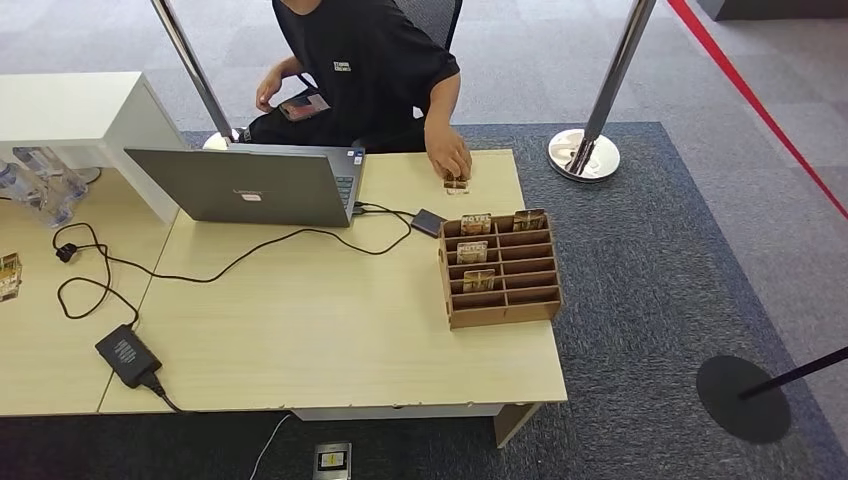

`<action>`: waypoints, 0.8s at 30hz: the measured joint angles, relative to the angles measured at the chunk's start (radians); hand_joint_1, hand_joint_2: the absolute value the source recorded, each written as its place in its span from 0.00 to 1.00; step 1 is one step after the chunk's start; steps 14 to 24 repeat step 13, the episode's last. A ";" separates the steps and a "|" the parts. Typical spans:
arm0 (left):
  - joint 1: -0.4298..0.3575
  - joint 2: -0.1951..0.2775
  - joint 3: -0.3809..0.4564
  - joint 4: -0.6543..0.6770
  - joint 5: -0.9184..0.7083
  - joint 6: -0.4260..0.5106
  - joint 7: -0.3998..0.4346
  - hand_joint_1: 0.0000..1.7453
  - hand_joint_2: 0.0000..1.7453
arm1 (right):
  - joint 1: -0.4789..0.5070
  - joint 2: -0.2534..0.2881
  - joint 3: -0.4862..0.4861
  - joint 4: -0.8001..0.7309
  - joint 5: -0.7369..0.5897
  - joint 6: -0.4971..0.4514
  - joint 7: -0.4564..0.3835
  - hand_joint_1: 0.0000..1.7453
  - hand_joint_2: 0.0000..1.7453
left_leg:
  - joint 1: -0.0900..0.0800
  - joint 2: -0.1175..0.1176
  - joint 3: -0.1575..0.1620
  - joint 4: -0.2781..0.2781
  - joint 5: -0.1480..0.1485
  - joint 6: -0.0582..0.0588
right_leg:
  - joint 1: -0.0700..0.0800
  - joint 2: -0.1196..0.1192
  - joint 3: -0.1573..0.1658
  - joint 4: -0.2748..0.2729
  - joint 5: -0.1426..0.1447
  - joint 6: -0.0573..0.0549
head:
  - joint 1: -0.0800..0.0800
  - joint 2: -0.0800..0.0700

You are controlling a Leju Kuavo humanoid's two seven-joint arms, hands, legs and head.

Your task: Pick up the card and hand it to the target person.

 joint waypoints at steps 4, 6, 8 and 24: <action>-0.002 0.003 -0.001 0.002 -0.006 0.001 0.004 0.00 0.00 | 0.018 0.058 -0.048 0.022 0.279 0.000 0.240 0.00 0.00 | 0.000 0.002 -0.001 0.000 0.000 0.000 | 0.000 0.002 -0.002 0.001 0.000 -0.001 | 0.000 0.000; -0.004 0.005 -0.005 0.003 -0.013 0.003 0.013 0.00 0.25 | 0.019 0.091 -0.025 0.042 0.440 0.012 0.393 0.00 0.00 | 0.000 0.003 -0.001 0.000 0.000 -0.001 | 0.000 0.003 -0.003 0.002 0.000 -0.002 | 0.000 0.000; -0.005 0.006 -0.011 0.003 -0.021 0.002 0.018 0.00 0.75 | 0.018 0.101 0.025 0.078 0.535 0.036 0.499 0.00 0.00 | 0.001 0.005 -0.002 0.000 0.000 -0.001 | 0.001 0.004 -0.004 0.002 0.000 -0.002 | 0.000 0.000; -0.003 0.012 -0.025 0.004 -0.040 -0.013 0.015 0.00 1.00 | 0.021 0.144 0.080 0.101 0.609 0.122 0.591 0.00 0.00 | 0.001 0.006 -0.002 0.001 0.000 -0.001 | 0.001 0.005 -0.005 0.003 0.000 -0.002 | 0.000 0.000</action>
